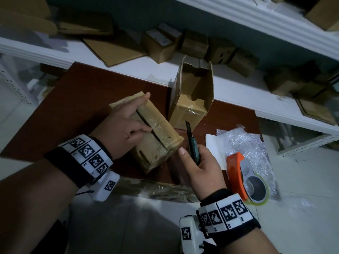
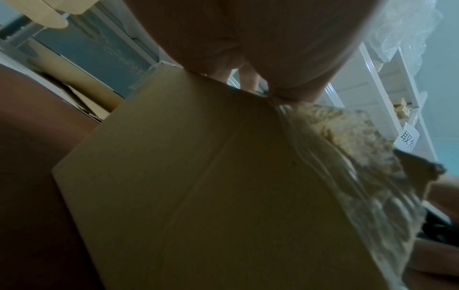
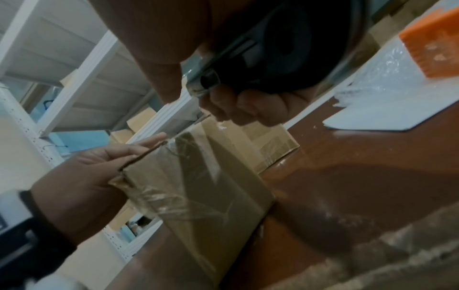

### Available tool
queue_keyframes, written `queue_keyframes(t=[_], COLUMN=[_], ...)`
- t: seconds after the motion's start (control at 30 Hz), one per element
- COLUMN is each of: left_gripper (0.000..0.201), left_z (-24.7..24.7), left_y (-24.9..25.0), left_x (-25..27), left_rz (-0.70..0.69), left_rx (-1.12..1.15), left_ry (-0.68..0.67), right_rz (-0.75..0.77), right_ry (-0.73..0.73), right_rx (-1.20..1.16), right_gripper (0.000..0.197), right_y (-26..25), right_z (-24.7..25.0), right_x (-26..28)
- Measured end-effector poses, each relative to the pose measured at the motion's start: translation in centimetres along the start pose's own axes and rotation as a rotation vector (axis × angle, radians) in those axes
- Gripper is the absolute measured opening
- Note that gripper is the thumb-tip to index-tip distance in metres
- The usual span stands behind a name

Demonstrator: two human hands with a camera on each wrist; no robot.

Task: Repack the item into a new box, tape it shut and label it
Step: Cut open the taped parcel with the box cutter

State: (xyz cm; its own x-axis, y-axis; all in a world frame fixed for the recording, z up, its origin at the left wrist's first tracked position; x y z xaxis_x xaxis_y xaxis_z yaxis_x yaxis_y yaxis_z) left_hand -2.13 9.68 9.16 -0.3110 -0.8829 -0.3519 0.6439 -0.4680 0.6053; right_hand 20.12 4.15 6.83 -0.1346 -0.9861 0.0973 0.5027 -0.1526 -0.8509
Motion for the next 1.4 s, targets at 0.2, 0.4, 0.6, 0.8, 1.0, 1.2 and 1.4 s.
queue_keyframes(t=[0.2, 0.4, 0.6, 0.8, 1.0, 1.2, 1.4], left_gripper=[0.033, 0.037, 0.037, 0.047, 0.049, 0.039, 0.045], left_z=[-0.4, -1.3, -1.1, 0.0, -1.3, 1.3, 1.0], left_y=[-0.2, -0.2, 0.1, 1.4, 1.0, 0.9, 1.2], left_x=[0.0, -0.1, -0.1, 0.2, -0.2, -1.2, -2.0], left_rz=[0.002, -0.173, -0.145, -0.099, -0.064, 0.128, 0.081], left_rx=[-0.019, -0.102, -0.122, -0.103, -0.271, -0.363, -0.423], left_ry=[-0.026, -0.032, -0.02, 0.055, -0.049, 0.022, -0.006], right_rz=[0.011, 0.184, 0.2, 0.159, 0.082, 0.066, 0.076], right_ry=[0.004, -0.058, -0.194, -0.206, -0.155, -0.124, -0.095], right_rx=[0.065, 0.423, 0.74, 0.769, 0.803, 0.832, 0.876], right_gripper=[0.04, 0.049, 0.043, 0.049, 0.055, 0.045, 0.049], right_y=[-0.4, -3.3, -2.8, -2.5, -2.7, -3.0, -2.9], right_z=[-1.2, 0.2, 0.4, 0.2, 0.7, 1.4, 1.7], right_x=[0.1, 0.5, 2.1, 2.0, 1.7, 1.6, 1.4])
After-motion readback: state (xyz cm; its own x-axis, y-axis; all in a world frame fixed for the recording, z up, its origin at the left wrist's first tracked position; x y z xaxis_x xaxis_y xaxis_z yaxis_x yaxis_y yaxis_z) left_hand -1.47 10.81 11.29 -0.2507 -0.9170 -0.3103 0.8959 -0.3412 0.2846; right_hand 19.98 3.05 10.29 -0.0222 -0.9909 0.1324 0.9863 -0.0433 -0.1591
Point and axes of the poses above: each hand's wrist, its own x-axis away from the middle knuckle, its own z-axis out of the back of the hand, y = z × x, the point moved 10 cm from there along -x, towards the middle knuckle, and after that the axes turned 4 degrees about y, right-handed, at the moved point
